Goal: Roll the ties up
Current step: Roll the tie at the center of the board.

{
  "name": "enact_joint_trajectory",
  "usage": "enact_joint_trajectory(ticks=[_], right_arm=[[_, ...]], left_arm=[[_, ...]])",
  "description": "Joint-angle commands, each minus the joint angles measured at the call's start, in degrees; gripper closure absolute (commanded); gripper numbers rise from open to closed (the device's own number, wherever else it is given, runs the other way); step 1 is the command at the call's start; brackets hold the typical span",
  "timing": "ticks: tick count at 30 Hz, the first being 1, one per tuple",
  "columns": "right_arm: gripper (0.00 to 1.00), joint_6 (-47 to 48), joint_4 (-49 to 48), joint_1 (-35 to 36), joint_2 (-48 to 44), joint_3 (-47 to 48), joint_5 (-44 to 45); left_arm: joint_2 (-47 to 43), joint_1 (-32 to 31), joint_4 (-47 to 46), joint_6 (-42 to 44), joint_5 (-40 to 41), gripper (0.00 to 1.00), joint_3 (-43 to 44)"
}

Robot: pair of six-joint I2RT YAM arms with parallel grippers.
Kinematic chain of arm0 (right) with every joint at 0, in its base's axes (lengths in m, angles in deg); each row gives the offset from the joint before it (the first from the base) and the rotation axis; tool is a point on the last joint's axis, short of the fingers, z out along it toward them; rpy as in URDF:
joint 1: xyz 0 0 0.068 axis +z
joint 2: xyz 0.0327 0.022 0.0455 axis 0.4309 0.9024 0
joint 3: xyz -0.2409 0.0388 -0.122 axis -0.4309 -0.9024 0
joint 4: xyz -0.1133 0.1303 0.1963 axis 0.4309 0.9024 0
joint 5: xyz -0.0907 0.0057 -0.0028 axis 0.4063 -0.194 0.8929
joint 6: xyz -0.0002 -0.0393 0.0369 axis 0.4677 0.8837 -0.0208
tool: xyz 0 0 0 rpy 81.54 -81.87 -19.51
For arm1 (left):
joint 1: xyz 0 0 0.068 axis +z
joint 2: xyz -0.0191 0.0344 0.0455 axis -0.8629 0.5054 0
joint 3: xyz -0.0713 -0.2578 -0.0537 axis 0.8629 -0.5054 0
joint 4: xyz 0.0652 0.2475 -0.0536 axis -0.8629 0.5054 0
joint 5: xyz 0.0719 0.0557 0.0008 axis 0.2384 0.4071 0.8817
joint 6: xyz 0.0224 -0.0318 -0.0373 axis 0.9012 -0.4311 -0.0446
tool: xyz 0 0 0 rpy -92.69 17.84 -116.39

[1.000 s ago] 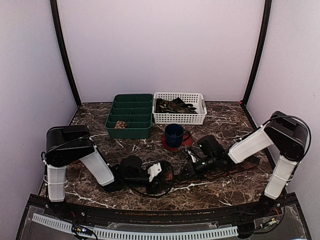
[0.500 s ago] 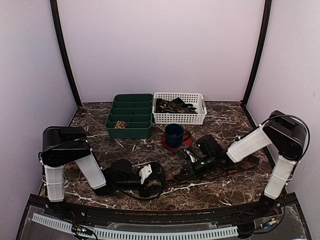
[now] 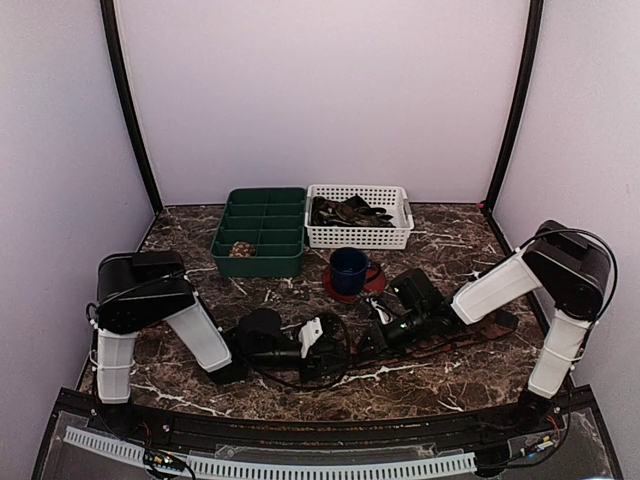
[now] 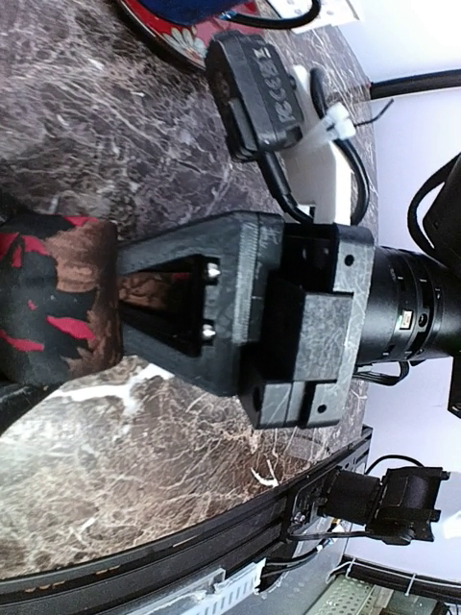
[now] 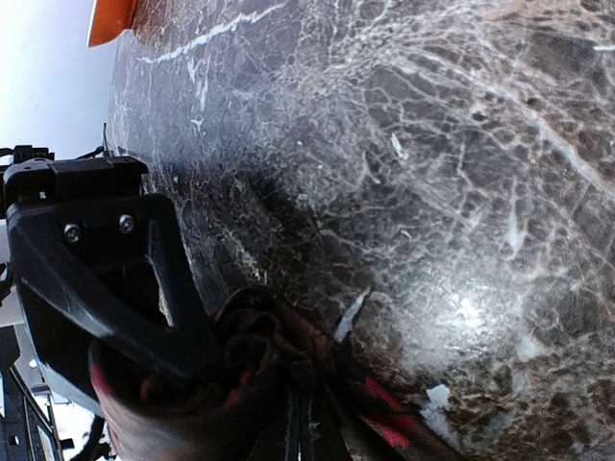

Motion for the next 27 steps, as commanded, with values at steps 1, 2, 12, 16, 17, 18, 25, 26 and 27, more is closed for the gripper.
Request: enact_joint_trajectory(ticks=[1,2,12,16,17,18,25,26,27], right_arm=[[1.00,1.0,3.1,0.9,2.7,-0.2,3.9],[1.00,1.0,3.0,1.0,2.7,-0.1,3.9],[1.00,0.9,1.5,1.0,0.4,-1.0,3.2],[1.00,1.3,2.3,-0.1,-3.3,-1.7,2.7],[0.98,1.4,2.6,-0.7,-4.5,-2.0,2.5],[0.94,1.3,3.1,-1.8,-5.9,-2.3,2.4],[0.63,-1.5,1.9,-2.6,-10.5,-1.6,-1.4],[0.62,-1.8,1.5,-2.3,-10.5,-1.2,-1.6],[0.61,-1.7,1.9,-1.7,-10.2,-0.5,-1.6]], left_arm=[[3.2,-0.6,2.6,1.0,-2.1,0.63,3.7],[4.0,-0.6,3.1,1.1,-1.7,0.62,4.0],[6.6,-0.6,14.1,4.7,5.6,0.66,1.2],[4.9,-0.6,20.1,6.0,8.2,0.70,-0.5],[4.4,-0.6,21.8,6.3,8.5,0.71,-0.5],[4.1,-0.6,23.5,6.7,8.7,0.71,-0.4],[3.4,-0.6,30.8,8.4,7.5,0.71,1.1],[3.4,-0.6,31.0,8.4,7.3,0.71,1.1],[3.4,-0.6,31.0,8.2,7.1,0.71,1.1]])
